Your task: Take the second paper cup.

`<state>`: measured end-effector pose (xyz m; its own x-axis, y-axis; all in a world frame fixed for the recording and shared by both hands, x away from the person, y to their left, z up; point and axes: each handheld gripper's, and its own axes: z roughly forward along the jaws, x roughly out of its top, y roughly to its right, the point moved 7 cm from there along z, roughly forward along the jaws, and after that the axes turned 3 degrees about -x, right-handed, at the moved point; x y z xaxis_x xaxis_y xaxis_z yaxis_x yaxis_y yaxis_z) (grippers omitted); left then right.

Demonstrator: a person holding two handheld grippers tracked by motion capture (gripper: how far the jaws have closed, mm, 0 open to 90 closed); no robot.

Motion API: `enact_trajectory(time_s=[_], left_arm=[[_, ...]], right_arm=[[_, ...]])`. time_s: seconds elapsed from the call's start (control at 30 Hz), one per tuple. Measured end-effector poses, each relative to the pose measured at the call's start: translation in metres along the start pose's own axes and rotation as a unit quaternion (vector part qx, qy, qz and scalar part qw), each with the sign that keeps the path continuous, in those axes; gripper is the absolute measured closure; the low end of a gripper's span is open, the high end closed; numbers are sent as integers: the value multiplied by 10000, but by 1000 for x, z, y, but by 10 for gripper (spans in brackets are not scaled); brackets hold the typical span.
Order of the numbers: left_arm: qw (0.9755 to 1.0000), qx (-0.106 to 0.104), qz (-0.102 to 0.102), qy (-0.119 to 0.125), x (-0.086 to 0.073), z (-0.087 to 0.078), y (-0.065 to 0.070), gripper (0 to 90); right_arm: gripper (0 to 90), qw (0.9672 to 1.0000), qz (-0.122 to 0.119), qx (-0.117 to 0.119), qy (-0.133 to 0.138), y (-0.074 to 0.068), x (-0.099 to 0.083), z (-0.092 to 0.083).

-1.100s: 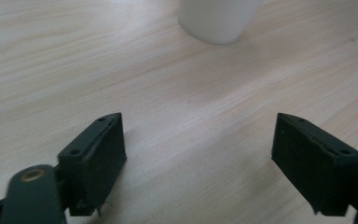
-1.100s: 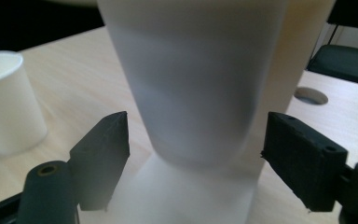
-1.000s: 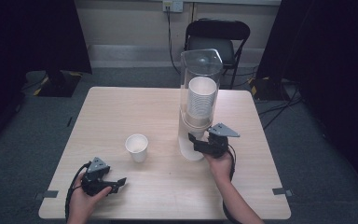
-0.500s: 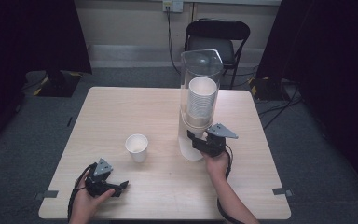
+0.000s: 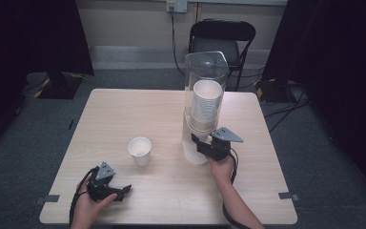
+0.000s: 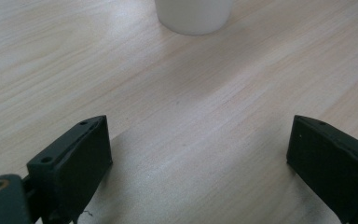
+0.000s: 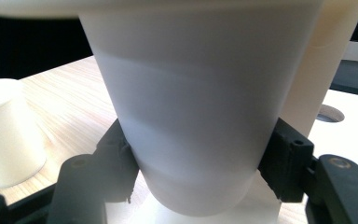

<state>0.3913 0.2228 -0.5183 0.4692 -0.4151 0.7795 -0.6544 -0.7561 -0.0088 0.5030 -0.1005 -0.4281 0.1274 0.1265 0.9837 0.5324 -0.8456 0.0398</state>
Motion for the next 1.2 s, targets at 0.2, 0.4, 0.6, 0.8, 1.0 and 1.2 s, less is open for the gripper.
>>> enact_trajectory(time_s=[0.2, 0.4, 0.6, 0.8, 1.0, 1.2], left_arm=[[10000, 1, 0, 0, 0, 0, 0, 58], [10000, 0, 0, 0, 0, 0, 0, 58], [10000, 1, 1, -1, 0, 0, 0, 58], [10000, 15, 35, -6, 0, 0, -1, 59], [10000, 30, -8, 2, 0, -1, 0, 61], [10000, 9, -11, -9, 1, 2, 0, 29]], right_arm=[[373, 10000, 19, -3, -49, 0, 0, 0], [374, 9999, -77, -35, -137, 1, 0, 0], [374, 9998, -169, -51, -86, 1, -1, 0], [379, 9869, -658, -220, -1455, 4, -47, 10], [371, 9926, -553, -196, -1059, 15, -52, -5], [367, 9909, -672, -81, -1164, 19, -55, -12]])
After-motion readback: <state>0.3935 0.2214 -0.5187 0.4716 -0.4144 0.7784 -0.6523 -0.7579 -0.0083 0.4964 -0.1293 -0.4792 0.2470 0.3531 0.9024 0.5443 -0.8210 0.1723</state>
